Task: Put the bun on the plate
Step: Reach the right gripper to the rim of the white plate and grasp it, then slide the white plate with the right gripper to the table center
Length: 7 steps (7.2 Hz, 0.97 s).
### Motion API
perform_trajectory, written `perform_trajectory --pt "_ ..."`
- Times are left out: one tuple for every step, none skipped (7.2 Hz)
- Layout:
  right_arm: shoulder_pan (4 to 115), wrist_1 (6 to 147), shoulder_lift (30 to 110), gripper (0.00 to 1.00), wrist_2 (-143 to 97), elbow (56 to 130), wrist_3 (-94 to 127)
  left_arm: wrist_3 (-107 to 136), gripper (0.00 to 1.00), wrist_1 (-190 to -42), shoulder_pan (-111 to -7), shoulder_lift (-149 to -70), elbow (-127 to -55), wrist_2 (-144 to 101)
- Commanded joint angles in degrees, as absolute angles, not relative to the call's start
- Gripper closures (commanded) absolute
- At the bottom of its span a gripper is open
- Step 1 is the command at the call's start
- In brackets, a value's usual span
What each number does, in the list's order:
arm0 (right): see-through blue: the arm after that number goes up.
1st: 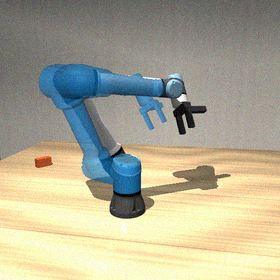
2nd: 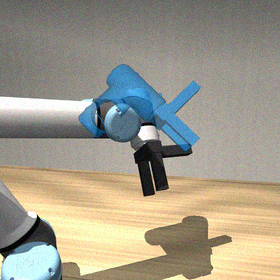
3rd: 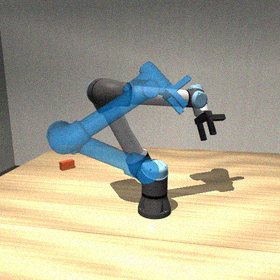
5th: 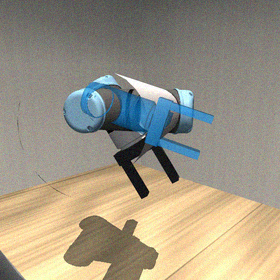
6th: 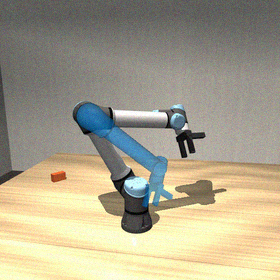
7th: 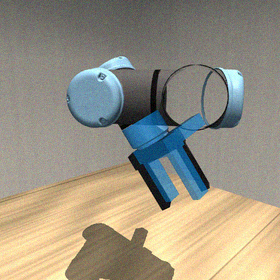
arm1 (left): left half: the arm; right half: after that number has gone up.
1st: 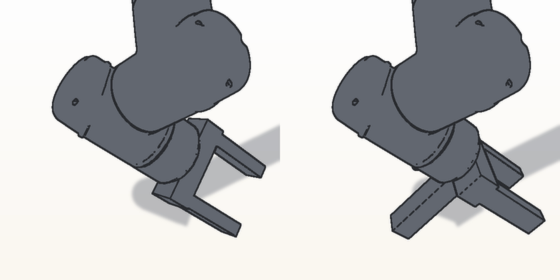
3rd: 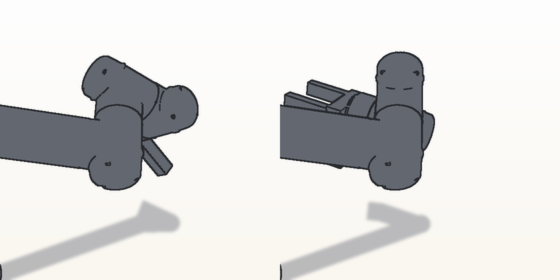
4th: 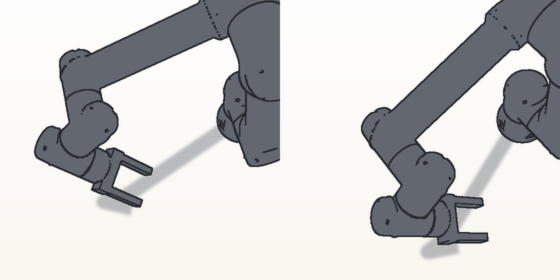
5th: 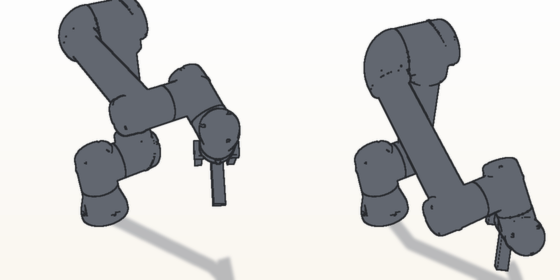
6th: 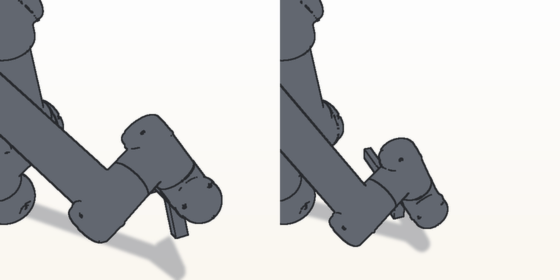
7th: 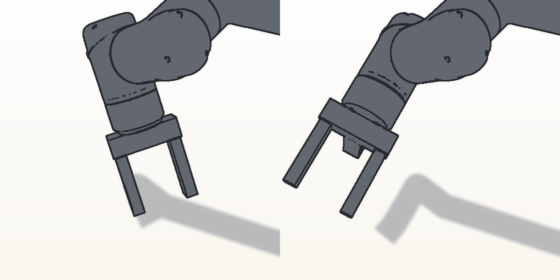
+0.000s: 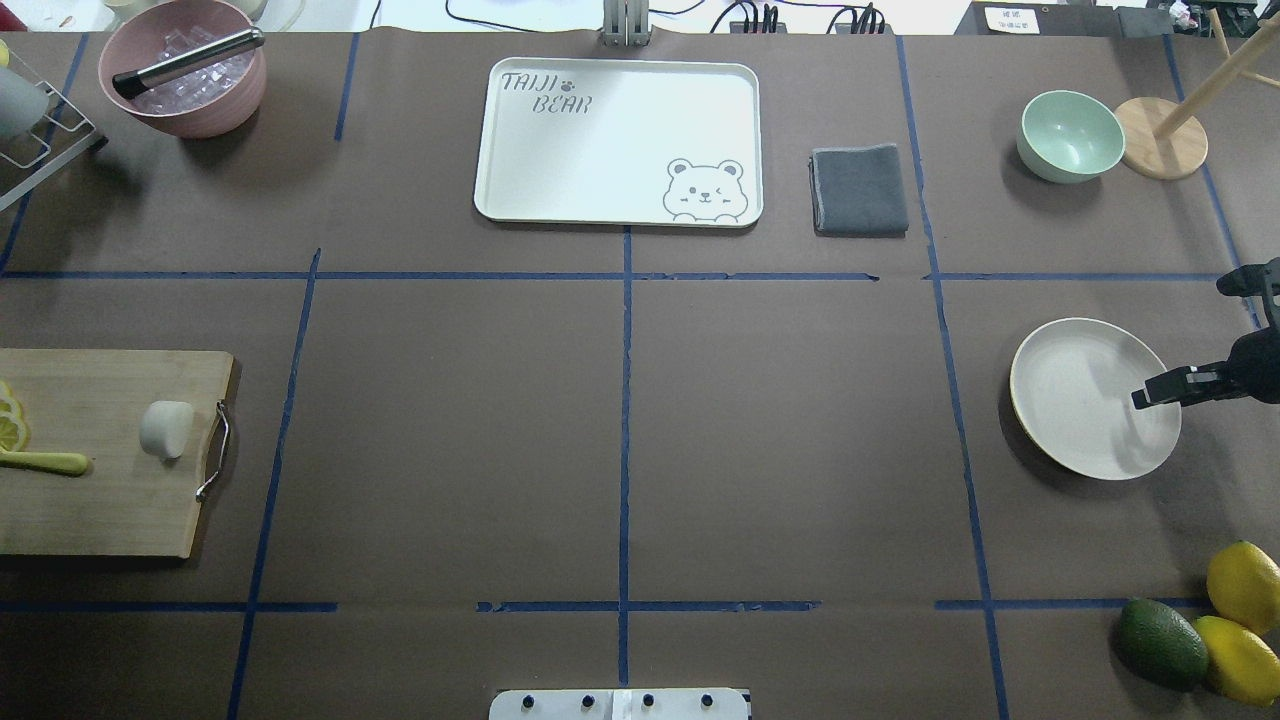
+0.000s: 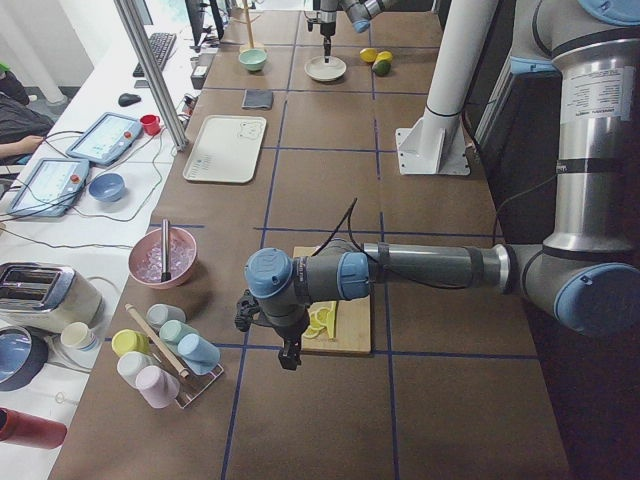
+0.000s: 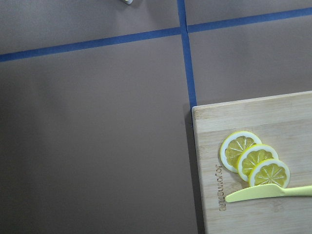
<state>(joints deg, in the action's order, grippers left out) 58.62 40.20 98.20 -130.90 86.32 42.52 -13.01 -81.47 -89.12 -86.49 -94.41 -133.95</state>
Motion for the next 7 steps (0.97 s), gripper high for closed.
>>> perform_trajectory --pt "58.5 40.1 98.3 0.98 -131.0 86.7 42.5 -13.0 0.00 -81.5 -89.1 -86.5 -94.3 -133.9" --pt "58.7 40.1 98.8 0.99 -131.2 88.3 42.6 -13.0 0.00 -81.6 -89.1 -86.4 -94.3 -133.9" --pt "58.7 40.0 99.0 1.00 -131.2 89.2 43.1 -13.0 0.00 -81.6 -89.1 -86.4 -94.3 -133.9" --pt "58.6 40.1 98.9 1.00 -131.3 90.6 43.3 -13.0 0.00 -81.6 -89.0 -86.4 -94.3 -133.9" --pt "58.4 40.2 97.9 1.00 -131.4 93.2 46.5 -13.0 0.00 -81.6 -89.0 -86.4 -94.4 -133.9" --pt "58.3 40.3 93.6 1.00 -131.8 94.1 54.2 -13.0 0.00 -81.6 -89.0 -86.4 -94.3 -133.9" --pt "55.9 40.3 89.1 1.00 -132.6 95.0 61.3 -13.0 0.00 -81.6 -89.0 -86.4 -94.4 -133.9"
